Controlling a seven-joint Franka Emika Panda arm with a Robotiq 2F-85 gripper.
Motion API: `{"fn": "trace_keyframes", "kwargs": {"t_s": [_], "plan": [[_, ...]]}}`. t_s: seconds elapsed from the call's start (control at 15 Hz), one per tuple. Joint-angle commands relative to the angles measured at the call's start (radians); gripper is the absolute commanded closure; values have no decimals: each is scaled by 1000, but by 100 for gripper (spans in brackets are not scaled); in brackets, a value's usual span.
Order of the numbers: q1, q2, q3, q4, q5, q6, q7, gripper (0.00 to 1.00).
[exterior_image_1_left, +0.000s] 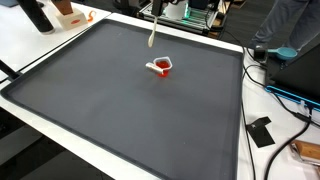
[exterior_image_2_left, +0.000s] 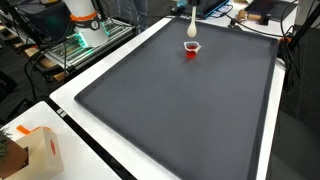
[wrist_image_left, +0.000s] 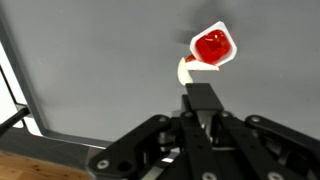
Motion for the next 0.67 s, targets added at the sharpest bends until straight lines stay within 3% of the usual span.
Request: {"fn": "trace_keyframes", "kwargs": {"t_s": [0.0,0.6], "plan": [[23,47,20,41,-168,-99,206,97],[126,226,11,119,-542,-281,564,97]]}}
